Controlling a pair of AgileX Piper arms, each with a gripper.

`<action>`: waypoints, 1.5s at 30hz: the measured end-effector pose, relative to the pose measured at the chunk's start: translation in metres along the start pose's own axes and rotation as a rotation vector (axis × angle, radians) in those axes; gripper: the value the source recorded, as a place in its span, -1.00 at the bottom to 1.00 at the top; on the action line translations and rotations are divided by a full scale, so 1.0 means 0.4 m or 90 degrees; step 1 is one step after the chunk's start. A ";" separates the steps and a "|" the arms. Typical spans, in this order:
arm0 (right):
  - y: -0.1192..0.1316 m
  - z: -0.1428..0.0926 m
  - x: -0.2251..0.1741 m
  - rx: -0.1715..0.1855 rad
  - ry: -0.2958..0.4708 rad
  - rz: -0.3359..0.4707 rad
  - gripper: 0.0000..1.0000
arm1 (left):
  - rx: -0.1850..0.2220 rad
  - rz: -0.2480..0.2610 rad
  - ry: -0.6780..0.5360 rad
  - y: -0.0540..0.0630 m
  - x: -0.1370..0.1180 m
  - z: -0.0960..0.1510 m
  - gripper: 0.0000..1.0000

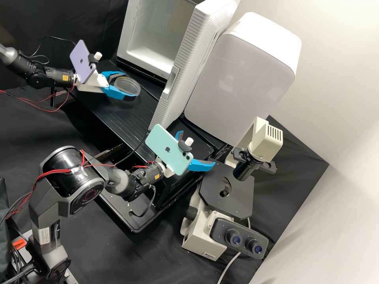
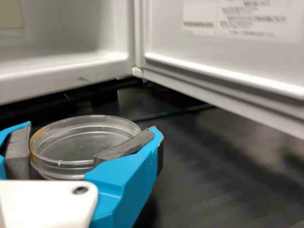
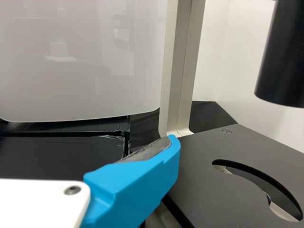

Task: Take the petri dish out of the incubator

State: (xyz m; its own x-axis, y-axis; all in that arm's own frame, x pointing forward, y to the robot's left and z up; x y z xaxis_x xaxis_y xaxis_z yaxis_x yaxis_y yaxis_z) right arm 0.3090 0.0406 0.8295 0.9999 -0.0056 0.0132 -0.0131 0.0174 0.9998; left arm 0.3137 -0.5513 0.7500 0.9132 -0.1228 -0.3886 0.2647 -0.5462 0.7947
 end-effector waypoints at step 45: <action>0.000 0.000 0.000 0.000 0.000 0.000 1.00 | 0.016 0.012 -0.026 -0.093 -0.101 0.019 1.00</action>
State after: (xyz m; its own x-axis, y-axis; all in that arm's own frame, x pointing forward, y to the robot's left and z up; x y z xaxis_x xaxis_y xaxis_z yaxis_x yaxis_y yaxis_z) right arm 0.3090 0.0406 0.8295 0.9999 -0.0056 0.0132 -0.0131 0.0174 0.9998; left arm 0.2643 -0.5323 0.7325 0.9043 -0.1664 -0.3932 0.2397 -0.5643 0.7900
